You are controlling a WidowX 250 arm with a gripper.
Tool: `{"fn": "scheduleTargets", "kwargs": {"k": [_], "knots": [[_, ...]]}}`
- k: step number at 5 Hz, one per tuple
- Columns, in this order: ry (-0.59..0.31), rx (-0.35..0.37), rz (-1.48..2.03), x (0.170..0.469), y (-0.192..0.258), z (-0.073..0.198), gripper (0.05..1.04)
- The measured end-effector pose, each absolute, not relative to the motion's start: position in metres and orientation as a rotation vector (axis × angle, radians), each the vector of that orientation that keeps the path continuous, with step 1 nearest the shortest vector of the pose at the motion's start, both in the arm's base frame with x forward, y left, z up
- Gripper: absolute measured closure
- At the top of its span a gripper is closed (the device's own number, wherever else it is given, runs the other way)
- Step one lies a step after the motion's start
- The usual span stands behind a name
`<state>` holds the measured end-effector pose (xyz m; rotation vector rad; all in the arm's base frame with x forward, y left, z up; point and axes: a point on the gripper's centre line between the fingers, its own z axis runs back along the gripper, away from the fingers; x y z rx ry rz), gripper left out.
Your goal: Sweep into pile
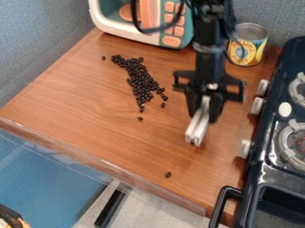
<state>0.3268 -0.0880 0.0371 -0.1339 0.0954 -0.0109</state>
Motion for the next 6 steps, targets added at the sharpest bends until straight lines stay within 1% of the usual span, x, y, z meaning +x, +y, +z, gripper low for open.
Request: {"fn": "scheduleTargets", "kwargs": {"k": [1, 2, 3, 4, 6], "knots": [[0.105, -0.099, -0.084, 0.308, -0.110, 0.023, 0.702], [0.072, -0.055, -0.138, 0.295, -0.115, 0.017, 0.702], [0.061, -0.038, -0.146, 0.284, -0.113, 0.011, 0.702], [0.050, -0.016, -0.160, 0.276, -0.106, 0.011, 0.702], [0.038, -0.002, -0.129, 0.272, -0.081, 0.009, 0.702]]}}
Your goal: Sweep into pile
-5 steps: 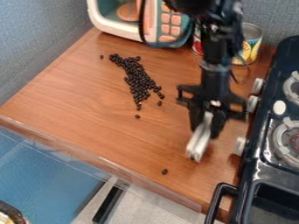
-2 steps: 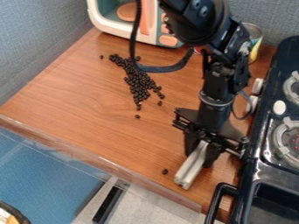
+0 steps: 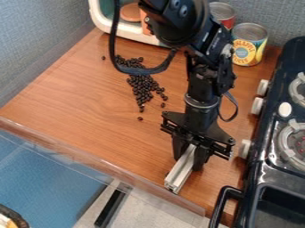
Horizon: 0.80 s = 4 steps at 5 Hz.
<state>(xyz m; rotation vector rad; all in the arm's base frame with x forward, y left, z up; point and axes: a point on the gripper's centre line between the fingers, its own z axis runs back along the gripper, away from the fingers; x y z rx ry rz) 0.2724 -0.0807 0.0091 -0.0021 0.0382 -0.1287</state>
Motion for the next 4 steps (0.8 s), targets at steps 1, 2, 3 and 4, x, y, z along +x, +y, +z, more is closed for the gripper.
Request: {"fn": "scheduleTargets", "kwargs": {"k": [1, 2, 3, 4], "knots": [[0.040, 0.004, -0.124, 0.276, -0.068, 0.010, 0.702], [0.050, 0.024, -0.134, 0.281, -0.060, 0.007, 0.702], [0.074, 0.065, -0.168, 0.286, -0.056, 0.006, 0.702], [0.076, 0.120, -0.213, 0.298, -0.049, 0.005, 0.702]]}}
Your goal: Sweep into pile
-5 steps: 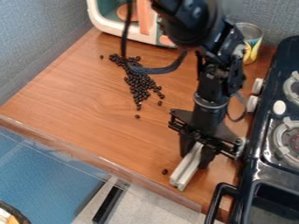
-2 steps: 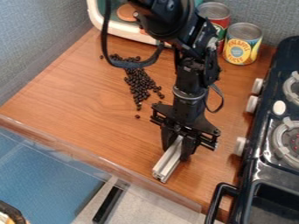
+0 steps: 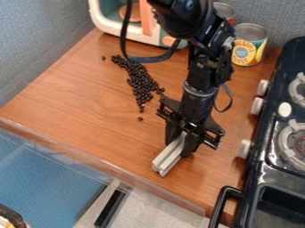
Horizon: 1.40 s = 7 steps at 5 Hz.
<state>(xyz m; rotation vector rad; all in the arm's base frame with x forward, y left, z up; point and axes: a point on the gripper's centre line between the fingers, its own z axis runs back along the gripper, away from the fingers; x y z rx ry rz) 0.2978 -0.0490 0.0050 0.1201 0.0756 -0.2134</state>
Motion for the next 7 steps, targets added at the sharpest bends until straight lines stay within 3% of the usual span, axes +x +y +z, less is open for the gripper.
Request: {"fn": "scheduleTargets", "kwargs": {"k": [1, 2, 3, 4, 5, 6, 7], "knots": [[0.066, 0.168, -0.244, 0.312, -0.043, 0.005, 0.637], [0.060, 0.178, -0.186, 0.321, -0.020, 0.006, 0.339], [0.092, 0.133, -0.188, 0.305, -0.020, 0.007, 0.110], [0.072, 0.090, -0.222, 0.293, -0.025, 0.025, 0.082], [-0.005, 0.050, -0.219, 0.283, -0.020, 0.056, 0.082], [-0.099, 0.050, -0.238, 0.275, -0.015, 0.083, 0.082], [-0.113, 0.112, -0.243, 0.266, -0.009, 0.090, 0.082]]}}
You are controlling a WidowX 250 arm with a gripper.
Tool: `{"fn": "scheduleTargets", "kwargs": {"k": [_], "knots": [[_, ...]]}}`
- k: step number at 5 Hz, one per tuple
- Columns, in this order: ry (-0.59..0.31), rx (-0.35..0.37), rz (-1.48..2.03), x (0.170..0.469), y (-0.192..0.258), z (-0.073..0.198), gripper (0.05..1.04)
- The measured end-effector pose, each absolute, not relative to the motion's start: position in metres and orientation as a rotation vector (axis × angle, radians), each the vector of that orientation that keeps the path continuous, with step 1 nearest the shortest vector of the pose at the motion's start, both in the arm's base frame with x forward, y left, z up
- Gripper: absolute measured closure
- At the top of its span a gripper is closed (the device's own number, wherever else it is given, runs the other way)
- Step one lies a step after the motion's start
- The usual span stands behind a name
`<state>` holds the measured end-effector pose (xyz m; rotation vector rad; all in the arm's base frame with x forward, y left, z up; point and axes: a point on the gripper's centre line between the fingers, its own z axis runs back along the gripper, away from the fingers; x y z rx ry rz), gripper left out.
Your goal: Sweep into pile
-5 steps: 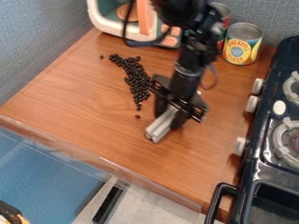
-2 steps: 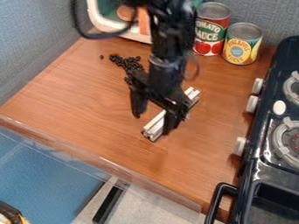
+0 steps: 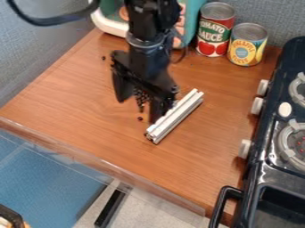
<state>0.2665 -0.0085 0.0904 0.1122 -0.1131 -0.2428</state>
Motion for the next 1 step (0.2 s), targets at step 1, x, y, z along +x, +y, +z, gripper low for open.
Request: {"fn": "scheduleTargets", "kwargs": {"k": [1], "knots": [[-0.112, 0.114, -0.247, 0.2662, -0.0097, 0.0904, 0.082]]}}
